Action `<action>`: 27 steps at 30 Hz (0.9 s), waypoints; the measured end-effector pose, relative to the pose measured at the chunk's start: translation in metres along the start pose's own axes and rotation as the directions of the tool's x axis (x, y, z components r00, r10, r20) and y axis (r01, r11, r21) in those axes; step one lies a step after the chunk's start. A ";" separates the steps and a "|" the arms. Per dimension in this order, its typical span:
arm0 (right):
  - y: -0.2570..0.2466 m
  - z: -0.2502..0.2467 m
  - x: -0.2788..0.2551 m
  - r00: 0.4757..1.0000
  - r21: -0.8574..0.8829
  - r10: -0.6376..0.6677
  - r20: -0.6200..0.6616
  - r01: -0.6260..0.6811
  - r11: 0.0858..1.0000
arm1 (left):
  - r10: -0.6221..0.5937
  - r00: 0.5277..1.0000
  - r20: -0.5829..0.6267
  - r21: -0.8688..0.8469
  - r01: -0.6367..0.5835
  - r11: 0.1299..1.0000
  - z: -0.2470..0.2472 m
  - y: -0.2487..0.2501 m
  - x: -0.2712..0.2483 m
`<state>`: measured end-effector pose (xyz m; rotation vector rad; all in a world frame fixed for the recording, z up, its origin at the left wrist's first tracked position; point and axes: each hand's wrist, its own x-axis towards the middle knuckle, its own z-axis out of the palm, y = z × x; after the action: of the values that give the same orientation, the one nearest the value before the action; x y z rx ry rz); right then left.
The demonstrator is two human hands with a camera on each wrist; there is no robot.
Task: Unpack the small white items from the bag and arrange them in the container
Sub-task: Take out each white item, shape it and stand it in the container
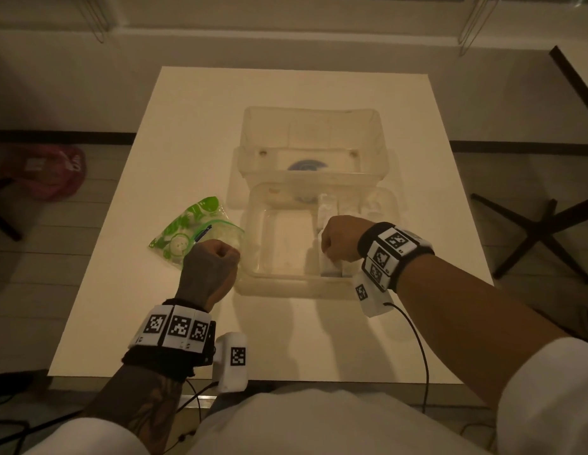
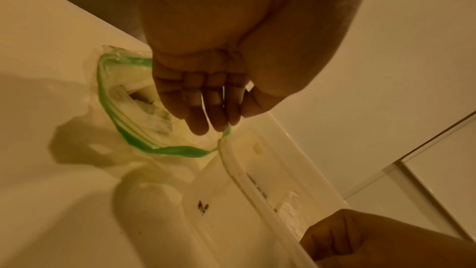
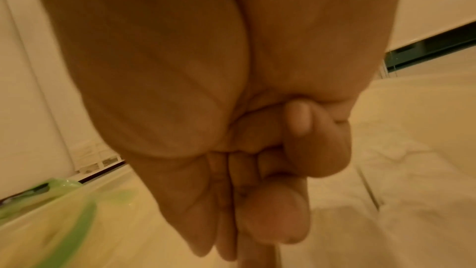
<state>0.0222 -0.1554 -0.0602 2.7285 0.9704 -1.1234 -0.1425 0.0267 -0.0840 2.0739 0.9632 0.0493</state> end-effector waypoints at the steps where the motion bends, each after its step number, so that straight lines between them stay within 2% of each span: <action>1: 0.000 0.000 0.000 1.000 -0.017 -0.004 0.003 0.004 1.000 | -0.006 1.000 -0.017 0.013 0.007 1.000 0.001 -0.003 0.001; 6: 0.007 -0.006 -0.002 0.998 0.184 -0.017 -0.058 0.028 0.982 | 0.018 0.996 -0.085 0.173 -0.003 0.985 0.008 -0.013 0.004; 9: 0.009 -0.008 -0.003 0.993 0.260 -0.027 -0.113 0.056 0.964 | 0.008 0.993 -0.115 0.201 0.015 0.979 0.014 -0.021 0.011; 12: 0.010 -0.009 -0.003 0.989 0.290 -0.027 -0.146 0.069 0.955 | -0.009 0.997 -0.079 0.345 0.036 0.938 0.018 -0.030 0.023; 15: 0.009 -0.008 -0.002 0.987 0.306 -0.036 -0.155 0.083 0.948 | 0.012 1.000 -0.004 0.472 -0.008 0.882 0.018 -0.030 0.036; 18: 0.007 -0.007 -0.003 0.986 0.307 -0.038 -0.160 0.086 0.948 | -0.117 0.992 0.055 0.505 0.074 0.860 0.014 -0.020 0.042; 19: 0.006 -0.007 -0.003 0.987 0.307 -0.038 -0.159 0.086 0.948 | -0.125 0.991 0.049 0.512 0.082 0.855 0.014 -0.020 0.044; 27: 0.006 -0.008 -0.004 0.988 0.316 -0.044 -0.150 0.090 0.945 | 0.001 0.999 -0.040 0.512 0.019 0.859 0.015 -0.024 0.043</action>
<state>0.0280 -0.1603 -0.0527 3.0927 0.9801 -1.2112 -0.1217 0.0535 -0.1231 2.5629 1.0964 -0.1956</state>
